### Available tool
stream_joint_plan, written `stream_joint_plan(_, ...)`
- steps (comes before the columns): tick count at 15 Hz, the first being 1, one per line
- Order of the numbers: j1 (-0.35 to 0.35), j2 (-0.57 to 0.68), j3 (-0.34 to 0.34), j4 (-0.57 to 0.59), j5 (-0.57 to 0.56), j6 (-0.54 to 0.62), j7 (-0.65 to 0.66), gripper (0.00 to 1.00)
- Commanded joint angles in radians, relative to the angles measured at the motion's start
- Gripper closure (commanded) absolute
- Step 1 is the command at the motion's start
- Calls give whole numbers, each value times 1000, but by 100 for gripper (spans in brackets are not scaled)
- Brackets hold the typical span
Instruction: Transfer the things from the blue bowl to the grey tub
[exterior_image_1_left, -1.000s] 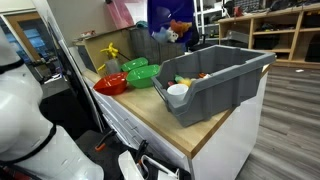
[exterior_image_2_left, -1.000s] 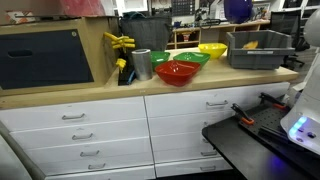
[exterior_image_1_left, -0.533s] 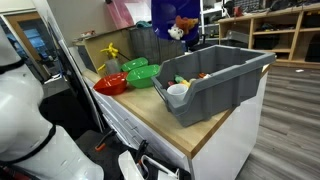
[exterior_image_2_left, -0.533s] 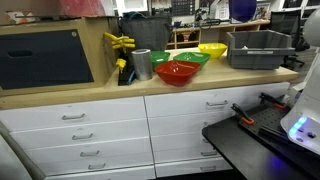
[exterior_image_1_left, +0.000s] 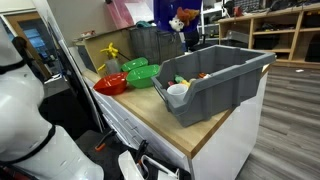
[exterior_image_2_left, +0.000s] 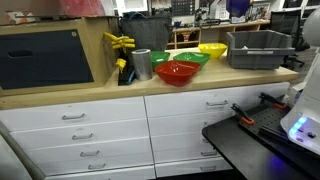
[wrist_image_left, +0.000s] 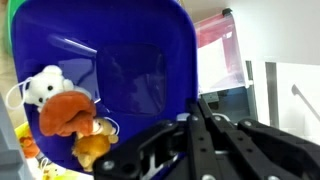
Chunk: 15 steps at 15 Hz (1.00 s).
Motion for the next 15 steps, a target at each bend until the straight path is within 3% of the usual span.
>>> stream_joint_plan(1, -9, 13, -6, 4, 70, -30, -7, 99)
stream_joint_plan(11, -45, 46, -5, 28, 249, -77, 3, 99)
stream_joint_plan(15, -36, 44, -10, 85, 101, -80, 32, 99)
